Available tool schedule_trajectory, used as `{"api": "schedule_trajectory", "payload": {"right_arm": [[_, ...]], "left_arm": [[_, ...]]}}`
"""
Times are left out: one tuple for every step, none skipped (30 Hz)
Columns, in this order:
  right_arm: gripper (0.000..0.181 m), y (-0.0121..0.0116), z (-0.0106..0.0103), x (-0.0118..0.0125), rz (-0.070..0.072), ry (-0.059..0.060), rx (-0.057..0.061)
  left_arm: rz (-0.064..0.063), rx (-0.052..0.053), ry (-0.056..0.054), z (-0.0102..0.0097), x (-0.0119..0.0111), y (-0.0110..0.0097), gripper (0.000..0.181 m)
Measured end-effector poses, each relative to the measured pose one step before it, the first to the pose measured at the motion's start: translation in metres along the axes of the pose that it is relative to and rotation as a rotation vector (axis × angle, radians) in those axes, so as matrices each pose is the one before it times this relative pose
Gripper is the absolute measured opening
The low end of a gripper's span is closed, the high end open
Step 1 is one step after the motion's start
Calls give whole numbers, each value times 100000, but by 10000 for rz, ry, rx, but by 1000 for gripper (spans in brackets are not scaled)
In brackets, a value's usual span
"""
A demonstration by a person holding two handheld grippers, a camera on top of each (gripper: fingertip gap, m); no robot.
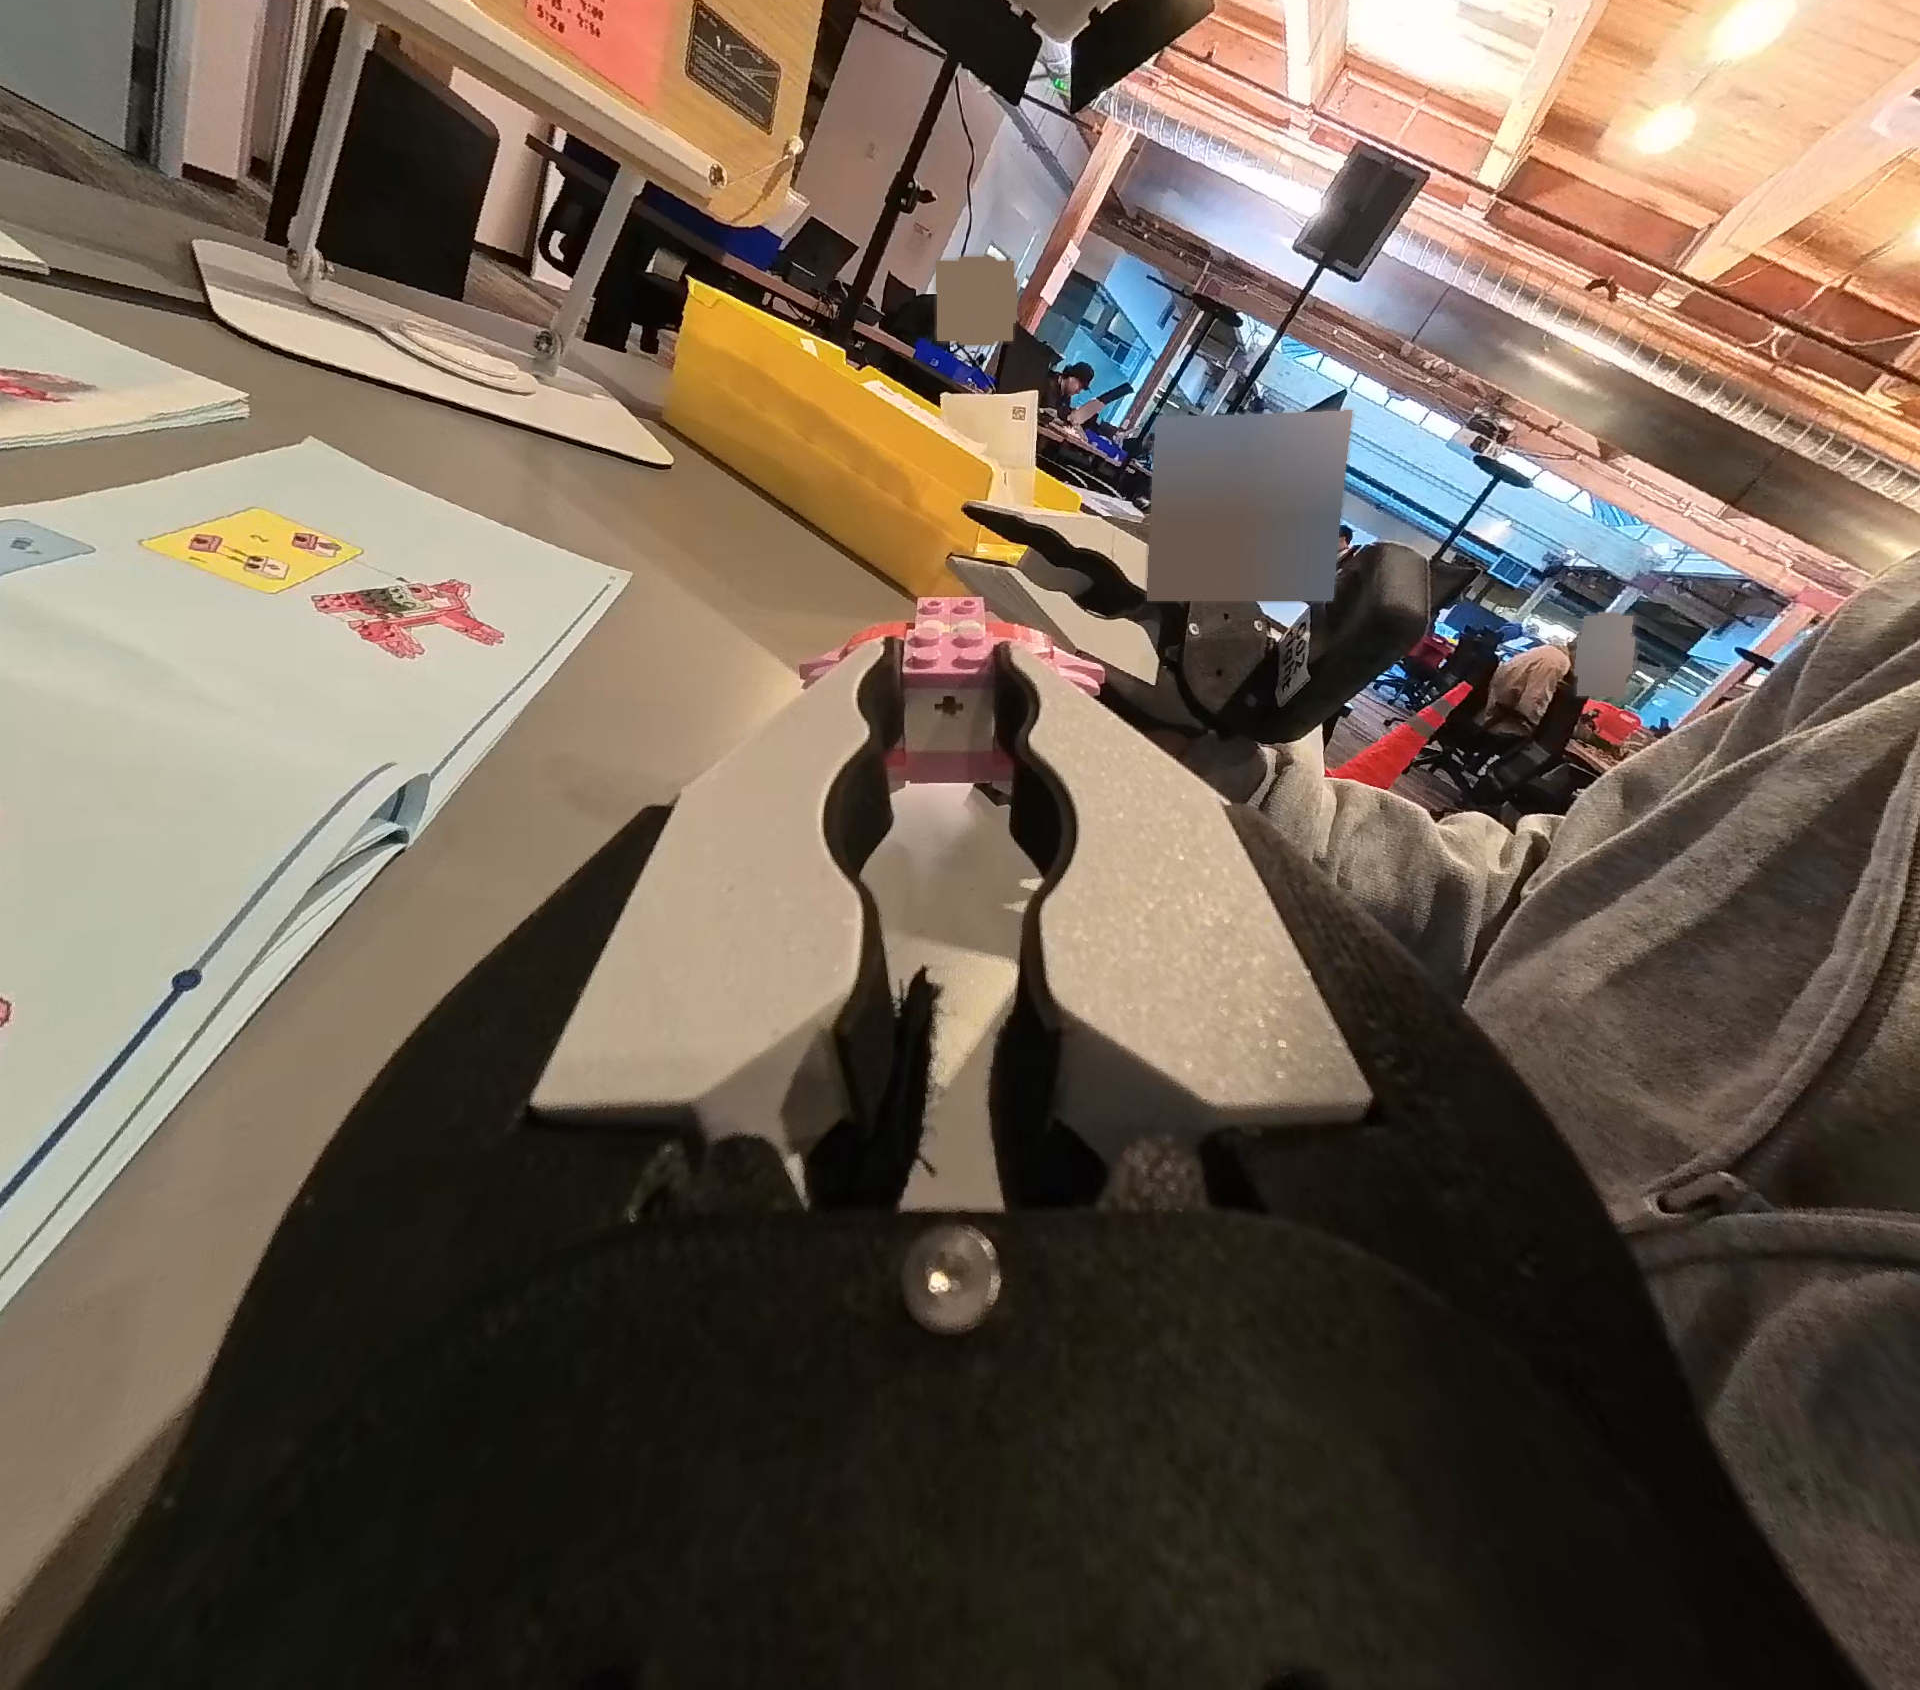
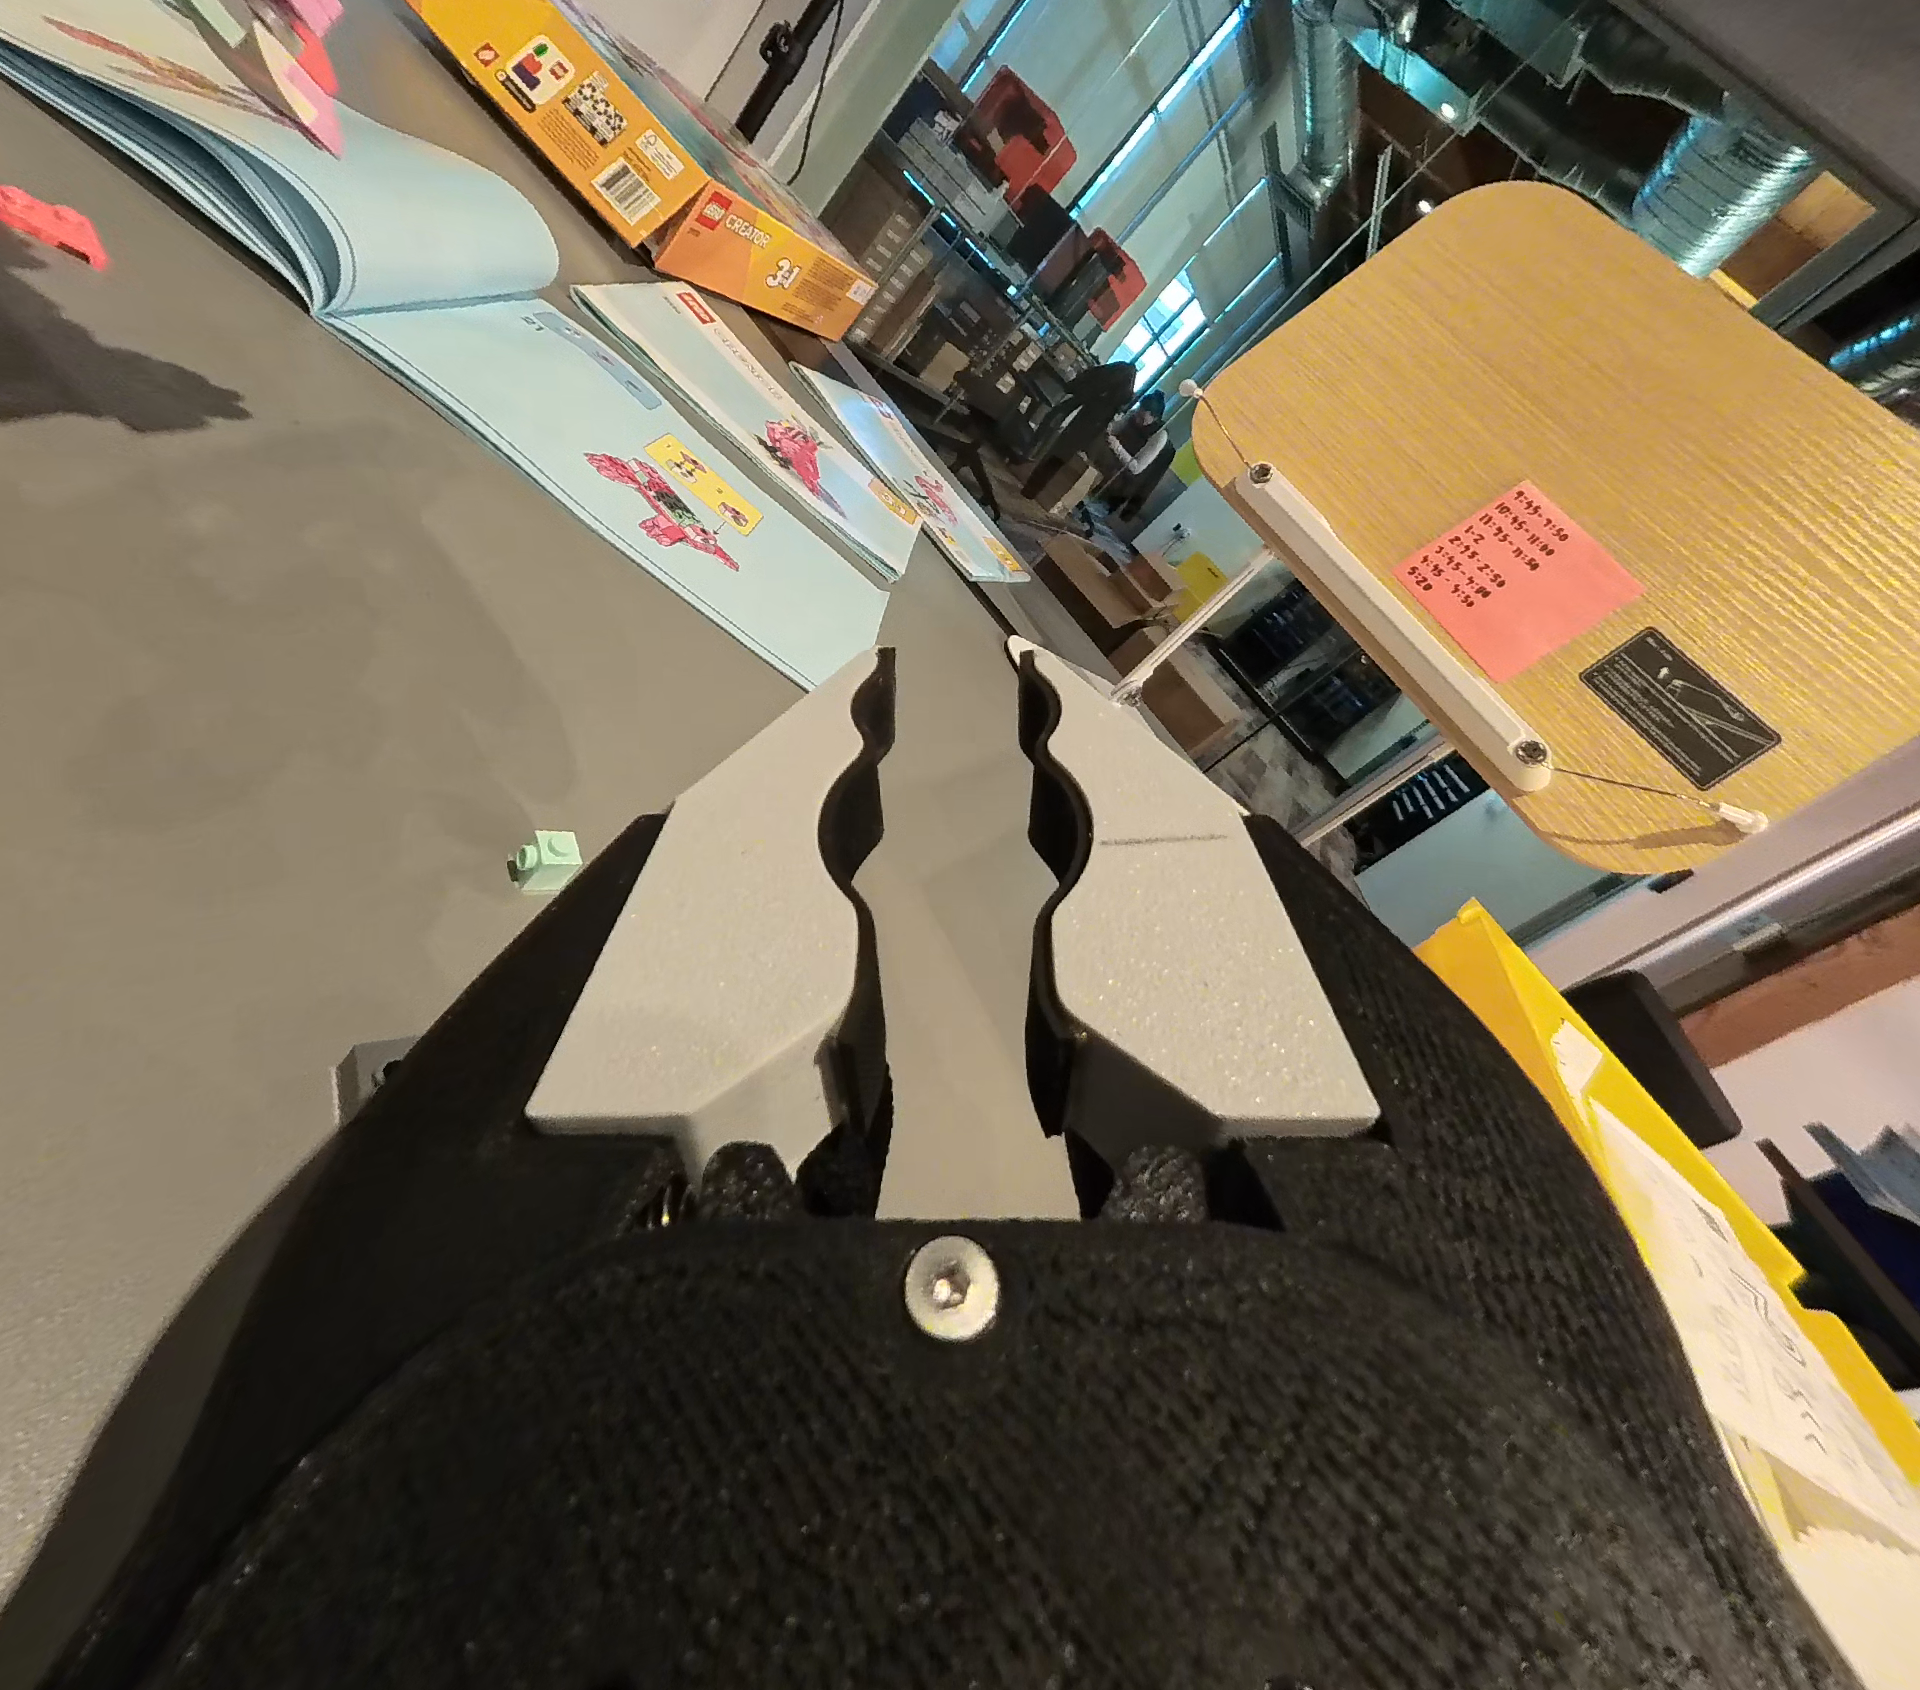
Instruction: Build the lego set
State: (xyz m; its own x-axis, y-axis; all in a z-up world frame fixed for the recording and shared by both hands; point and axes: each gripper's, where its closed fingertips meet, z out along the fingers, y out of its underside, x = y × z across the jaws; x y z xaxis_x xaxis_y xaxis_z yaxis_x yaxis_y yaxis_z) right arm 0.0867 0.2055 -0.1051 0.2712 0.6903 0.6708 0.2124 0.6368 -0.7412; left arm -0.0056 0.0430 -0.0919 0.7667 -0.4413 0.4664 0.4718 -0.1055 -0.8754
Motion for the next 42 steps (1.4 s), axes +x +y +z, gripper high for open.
{"api": "schedule_trajectory", "payload": {"right_arm": [[22,2,6,11,5,5,3],[22,-19,1,10,16,-1,9],[22,-1,5,19,21,-2,5],[22,-6,1,13,22,-1,4],[22,7,10,4,26,-8,-2],[22,4,4,-8,27,-12,-4],[22,-3,-4,-4,19,-5,3],[22,-5,5,9,8,1,2],[22,3,5,0,6,-2,2],[22,-16,-4,-4,9,-5,7],[22,-13,-5,3,10,0,6],[22,-5,5,15,7,4,3],[22,2,-3,-3,11,-4,4],[22,-3,-4,-3,15,-7,3],[22,-7,0,3,7,1,0],[22,6,3,-1,6,-2,0],[22,9,2,-18,13,-12,-2],[22,-4,7,-14,11,-8,-4],[22,4,-7,-7,16,-9,-2],[22,15,-9,-48,54,-36,-24],[22,60,-3,-65,102,-62,-52],[22,32,-18,-21,124,-53,-42],[22,-3,-39,18,123,-31,-5],[22,-30,-58,61,121,-18,17],[22,-35,-62,60,119,-17,26],[23,-50,-60,38,109,-19,39],[23,-72,-77,38,87,-15,42],[24,-114,-71,-2,53,-19,51],[24,-151,-75,-46,20,-31,68],[25,-122,-66,-91,-12,-40,55],[25,-102,-45,-107,-45,-38,28],[25,-90,-33,-129,-68,-38,26],[26,-140,-26,-168,-74,-49,38],[26,-171,-15,-205,-73,-53,52],[27,-233,-3,-216,-67,-54,64],[28,-278,15,-281,-65,-74,77],[29,-359,43,-359,-76,-107,93],[31,-452,87,-398,-105,-109,107],[33,-560,134,-457,-134,-111,128],[35,-678,177,-604,-141,-184,150],[38,-737,226,-729,-152,-256,147],[41,-723,259,-775,-184,-259,124]], "left_arm": [[2,-7,-5,9,-4,13,15],[4,-2,-3,0,-3,-7,15],[-1,-3,2,7,0,3,15],[-3,1,-5,-1,-9,7,15],[-2,4,-4,-2,-11,-10,15],[4,8,-7,-3,-9,-10,15],[12,10,-10,-7,-5,-7,15],[8,2,-5,-2,5,-6,15],[1,-4,1,6,-4,5,15],[-1,-3,-3,-2,-4,4,15],[2,4,-4,3,-6,-6,15],[0,-1,2,0,2,1,15],[-4,-7,-2,4,-4,8,15],[-3,-3,-4,6,-8,4,15],[0,-2,0,-1,0,2,15],[-1,-4,2,6,-1,5,15],[-2,-5,-2,6,-5,6,15],[-3,-3,-2,-2,-1,4,15],[-2,-1,0,7,-8,9,15],[-1,-2,0,-1,0,3,15],[-3,-6,0,4,-2,8,15],[-2,-8,-3,16,-4,14,15],[-4,-15,-7,16,-20,17,15],[-5,-18,-8,20,-9,18,15],[-3,-14,-6,13,-8,22,15],[-1,-7,-9,17,-13,13,15],[-1,-5,-12,5,-20,6,15],[3,3,-3,2,-6,-4,15],[8,12,-13,3,-11,-10,15],[6,6,-24,0,-26,-3,15],[10,2,-13,-2,-9,-6,15],[21,12,-20,4,-6,-9,15],[19,5,-14,4,-8,-6,15],[9,-3,-7,3,-4,0,15],[8,2,-15,1,-7,7,15],[10,8,-12,2,-7,-14,15],[7,5,-9,3,-18,-7,15],[6,3,-9,8,-4,-9,15],[11,8,-6,1,-5,-5,15],[8,3,0,-2,11,-7,15],[1,-4,5,6,2,4,15],[-1,-3,-3,-2,-3,4,15]]}}
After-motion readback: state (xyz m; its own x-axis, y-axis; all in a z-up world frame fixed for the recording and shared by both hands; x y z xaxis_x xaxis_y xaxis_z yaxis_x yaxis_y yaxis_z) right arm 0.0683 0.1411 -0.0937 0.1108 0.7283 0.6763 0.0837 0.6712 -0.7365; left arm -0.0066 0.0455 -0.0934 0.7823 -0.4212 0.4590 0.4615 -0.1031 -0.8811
